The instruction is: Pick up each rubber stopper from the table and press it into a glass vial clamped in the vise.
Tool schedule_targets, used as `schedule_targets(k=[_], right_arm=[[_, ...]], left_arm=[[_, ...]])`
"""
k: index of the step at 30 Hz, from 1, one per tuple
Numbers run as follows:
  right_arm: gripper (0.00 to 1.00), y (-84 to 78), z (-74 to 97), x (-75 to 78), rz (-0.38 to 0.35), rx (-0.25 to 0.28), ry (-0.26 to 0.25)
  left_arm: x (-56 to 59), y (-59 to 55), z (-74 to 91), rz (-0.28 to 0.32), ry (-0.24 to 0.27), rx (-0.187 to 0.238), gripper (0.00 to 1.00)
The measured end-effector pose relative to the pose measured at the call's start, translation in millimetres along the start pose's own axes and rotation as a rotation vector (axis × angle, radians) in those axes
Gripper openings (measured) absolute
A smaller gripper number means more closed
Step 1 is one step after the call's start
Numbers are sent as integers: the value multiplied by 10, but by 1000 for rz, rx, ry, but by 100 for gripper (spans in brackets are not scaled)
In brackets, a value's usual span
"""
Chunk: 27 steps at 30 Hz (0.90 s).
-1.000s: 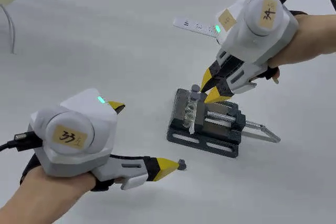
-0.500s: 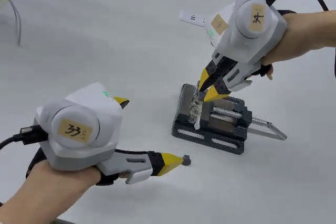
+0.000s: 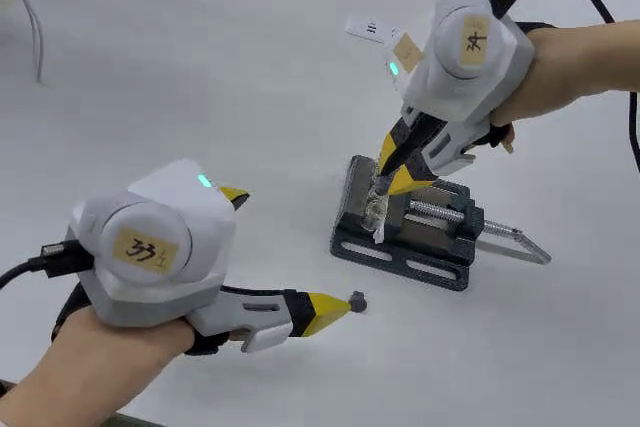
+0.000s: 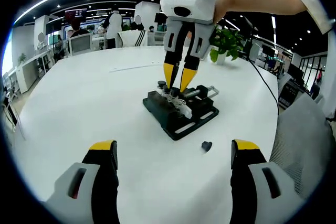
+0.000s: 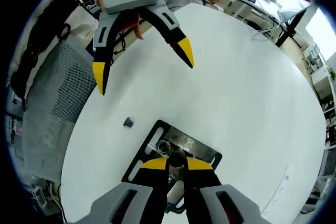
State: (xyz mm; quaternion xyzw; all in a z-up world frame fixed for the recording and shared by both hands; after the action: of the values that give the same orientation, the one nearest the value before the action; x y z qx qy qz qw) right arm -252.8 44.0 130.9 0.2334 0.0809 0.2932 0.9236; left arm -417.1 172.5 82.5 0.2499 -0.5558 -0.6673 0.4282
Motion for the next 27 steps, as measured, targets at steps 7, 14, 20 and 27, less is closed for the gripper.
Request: schedule_targets(k=[7, 14, 20, 27], right_arm=[[5, 13, 1, 8, -4, -3, 2], [5, 15, 2, 30, -19, -12, -1], [5, 32, -10, 40, -101, -29, -37], [4, 59, -19, -11, -198, -45, -84]], left_arm=[[13, -1, -6, 5, -4, -2, 88], [23, 7, -24, 8, -10, -2, 88], [29, 7, -39, 11, -16, -1, 88], [30, 11, -61, 9, -20, 2, 88]])
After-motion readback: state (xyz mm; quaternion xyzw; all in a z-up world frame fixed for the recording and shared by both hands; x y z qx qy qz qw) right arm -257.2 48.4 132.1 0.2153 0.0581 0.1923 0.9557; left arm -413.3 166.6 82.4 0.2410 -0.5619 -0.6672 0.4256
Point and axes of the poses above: the centre of the closed fingertips' face, and the gripper's own axes: z roughly backward along the fingers, x roughly to its right, y roughly out of its top, the point moved 10 cm from there along z, roughly backward along the fingers, and after that the axes turned 14 degrees about x, right-handed, at the moved point
